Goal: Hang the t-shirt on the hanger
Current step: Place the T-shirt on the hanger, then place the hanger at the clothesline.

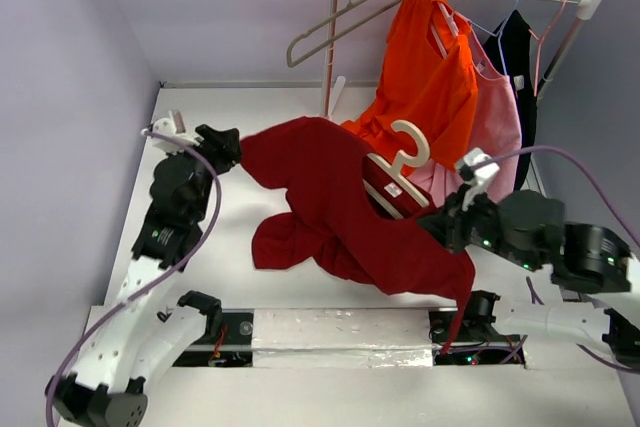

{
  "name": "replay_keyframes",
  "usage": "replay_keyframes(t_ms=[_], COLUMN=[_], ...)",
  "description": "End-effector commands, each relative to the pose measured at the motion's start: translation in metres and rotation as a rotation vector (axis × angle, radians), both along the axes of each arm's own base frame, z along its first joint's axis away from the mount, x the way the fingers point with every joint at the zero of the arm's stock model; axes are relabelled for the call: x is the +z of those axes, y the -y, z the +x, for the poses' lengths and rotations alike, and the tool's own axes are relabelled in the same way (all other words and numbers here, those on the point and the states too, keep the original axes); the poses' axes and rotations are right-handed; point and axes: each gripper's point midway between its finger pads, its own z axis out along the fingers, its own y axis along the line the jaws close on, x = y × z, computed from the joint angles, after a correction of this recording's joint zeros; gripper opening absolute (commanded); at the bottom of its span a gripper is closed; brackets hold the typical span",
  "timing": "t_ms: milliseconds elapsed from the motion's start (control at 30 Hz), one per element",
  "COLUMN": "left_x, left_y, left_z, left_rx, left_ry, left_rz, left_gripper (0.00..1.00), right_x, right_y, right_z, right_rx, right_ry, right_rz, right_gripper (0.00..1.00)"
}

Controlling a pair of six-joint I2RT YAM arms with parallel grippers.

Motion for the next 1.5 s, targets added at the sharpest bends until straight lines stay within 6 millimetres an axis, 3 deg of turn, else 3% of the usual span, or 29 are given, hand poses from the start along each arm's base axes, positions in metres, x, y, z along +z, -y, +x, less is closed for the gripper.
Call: replay_keyframes(t_ms=[0, 133, 233, 333, 367, 400, 467, 500, 567, 600, 633, 733, 767, 900, 967, 1033, 1067, 1167, 1200, 1267, 1333, 1367, 1433, 1467], left_x=[0.056, 0.078, 0.086, 0.095, 0.090, 0.092, 0.091, 0.092, 0.091, 0.091, 0.089, 0.079, 0.075, 0.056, 0.040, 0.023, 0.021, 0.016, 0.016, 0.014, 0.014, 0.014, 0.015, 0.015], left_y=[0.003, 0.006, 0.010, 0.017, 0.018, 0.022, 0.023, 0.023, 0.023, 0.024, 0.025, 0.025, 0.024, 0.021, 0.023, 0.028, 0.031, 0.037, 0.035, 0.032, 0.029, 0.029, 0.029, 0.029], left_z=[-0.031, -0.054, -0.067, -0.078, -0.080, -0.086, -0.091, -0.095, -0.101, -0.105, -0.107, -0.110, -0.110, -0.107, -0.102, -0.098, -0.097, -0.098, -0.099, -0.101, -0.102, -0.103, -0.104, -0.104], left_rx=[-0.069, -0.132, -0.179, -0.235, -0.249, -0.283, -0.300, -0.309, -0.322, -0.339, -0.347, -0.354, -0.351, -0.338, -0.342, -0.360, -0.374, -0.412, -0.406, -0.394, -0.379, -0.379, -0.380, -0.381], left_ry=[0.183, 0.237, 0.261, 0.290, 0.272, 0.282, 0.277, 0.282, 0.279, 0.290, 0.291, 0.281, 0.274, 0.252, 0.226, 0.199, 0.204, 0.189, 0.195, 0.191, 0.196, 0.196, 0.201, 0.203], left_rz=[-0.056, -0.051, -0.044, -0.032, -0.016, -0.007, 0.023, 0.033, 0.050, 0.062, 0.072, 0.101, 0.107, 0.130, 0.134, 0.133, 0.132, 0.143, 0.145, 0.152, 0.154, 0.154, 0.153, 0.154], left_gripper=[0.51, 0.58, 0.62, 0.66, 0.67, 0.67, 0.67, 0.70, 0.75, 0.91, 0.99, 0.99, 0.99, 0.99, 0.99, 0.99, 0.99, 0.99, 0.99, 0.99, 0.99, 0.99, 0.99, 0.99], right_x=[-0.010, -0.028, -0.025, -0.009, -0.007, -0.006, -0.006, -0.010, -0.002, 0.000, 0.010, 0.024, 0.039, 0.065, 0.068, 0.084, 0.088, 0.104, 0.102, 0.117, 0.116, 0.129, 0.125, 0.136], right_y=[0.008, 0.007, 0.004, 0.011, 0.006, 0.017, 0.017, 0.024, 0.018, 0.017, 0.021, 0.019, 0.017, 0.020, 0.023, 0.024, 0.018, 0.028, 0.026, 0.028, 0.026, 0.026, 0.026, 0.028], right_z=[0.029, 0.051, 0.067, 0.088, 0.098, 0.112, 0.130, 0.143, 0.156, 0.163, 0.170, 0.188, 0.191, 0.210, 0.225, 0.233, 0.239, 0.256, 0.264, 0.272, 0.285, 0.286, 0.301, 0.301], right_rx=[-0.176, -0.301, -0.378, -0.479, -0.498, -0.550, -0.579, -0.616, -0.623, -0.630, -0.656, -0.672, -0.669, -0.709, -0.738, -0.753, -0.747, -0.794, -0.797, -0.808, -0.814, -0.816, -0.838, -0.847], right_ry=[0.020, 0.014, 0.037, 0.083, 0.090, 0.092, 0.084, 0.080, 0.094, 0.101, 0.115, 0.133, 0.148, 0.188, 0.192, 0.220, 0.233, 0.261, 0.259, 0.286, 0.287, 0.307, 0.309, 0.325], right_rz=[-0.069, -0.193, -0.250, -0.258, -0.257, -0.275, -0.264, -0.282, -0.232, -0.226, -0.202, -0.167, -0.128, -0.092, -0.096, -0.062, -0.043, -0.010, -0.019, -0.001, -0.026, -0.009, -0.058, -0.052], right_gripper=[0.00, 0.00, 0.00, 0.00, 0.00, 0.00, 0.00, 0.00, 0.00, 0.00, 0.00, 0.00, 0.00, 0.00, 0.00, 0.00, 0.00, 0.00, 0.00, 0.00, 0.00, 0.00, 0.00, 0.00])
